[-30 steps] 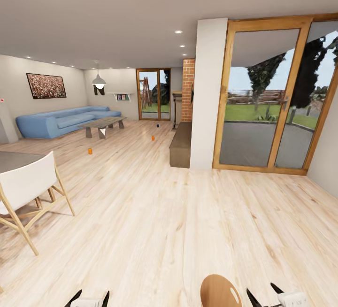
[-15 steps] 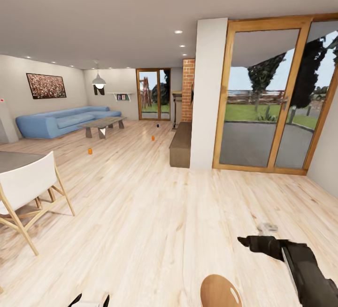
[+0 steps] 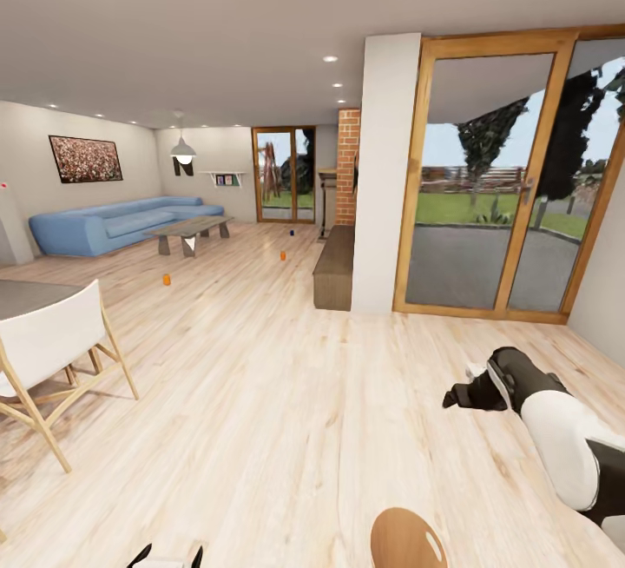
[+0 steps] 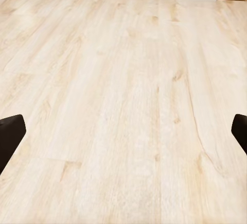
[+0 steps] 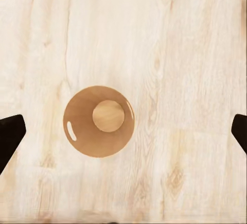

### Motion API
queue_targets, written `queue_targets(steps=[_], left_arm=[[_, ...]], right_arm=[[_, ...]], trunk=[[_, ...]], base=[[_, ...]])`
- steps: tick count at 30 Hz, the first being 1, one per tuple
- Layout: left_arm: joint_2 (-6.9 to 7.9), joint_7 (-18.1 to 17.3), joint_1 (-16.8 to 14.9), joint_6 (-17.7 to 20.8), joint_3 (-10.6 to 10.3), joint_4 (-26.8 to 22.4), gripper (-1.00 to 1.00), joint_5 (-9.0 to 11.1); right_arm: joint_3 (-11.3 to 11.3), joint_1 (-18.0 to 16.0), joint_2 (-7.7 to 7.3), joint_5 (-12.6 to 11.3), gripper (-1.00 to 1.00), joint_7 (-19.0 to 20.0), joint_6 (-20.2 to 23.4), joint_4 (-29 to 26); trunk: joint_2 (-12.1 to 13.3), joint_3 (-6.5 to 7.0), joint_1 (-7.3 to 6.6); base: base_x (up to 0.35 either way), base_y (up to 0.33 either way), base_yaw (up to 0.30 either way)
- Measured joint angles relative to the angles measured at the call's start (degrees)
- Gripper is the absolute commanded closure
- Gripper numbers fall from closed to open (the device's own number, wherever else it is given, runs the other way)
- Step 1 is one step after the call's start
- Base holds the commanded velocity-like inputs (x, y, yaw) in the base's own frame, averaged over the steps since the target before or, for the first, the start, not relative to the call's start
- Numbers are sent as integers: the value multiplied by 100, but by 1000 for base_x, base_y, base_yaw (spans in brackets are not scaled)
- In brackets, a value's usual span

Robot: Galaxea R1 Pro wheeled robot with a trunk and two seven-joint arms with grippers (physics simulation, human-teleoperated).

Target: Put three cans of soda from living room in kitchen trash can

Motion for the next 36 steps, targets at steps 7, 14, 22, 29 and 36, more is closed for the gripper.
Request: queue_targets(steps=[7,14,22,29,36], left_arm=[[0,-2,0,11,-6,-5,-100,2],[0,-3,-1,24,-15,-4,-100,-3],[0,-3,-1,27,-30,1,-100,-6],[0,-5,0,28,-40,6,-100,-6],[0,-9,0,28,-50,10,-100,-8]], right_arm=[[13,-155,-15,28,-100,-152,1,276],[7,-197,-45,36,-100,-185,-101,360],[0,-204,-65,42,-100,-180,-173,387],[0,-201,-62,49,-100,-173,-405,399],[-6,-192,-69,52,-100,-169,-537,408]], trunk=[[-279,-126,153],[-560,-251,307],[-881,-395,483],[-1162,-521,636],[-1442,-646,790]], base=[[0,0,0],[0,0,0],[0,0,0],[0,0,0],[0,0,0]])
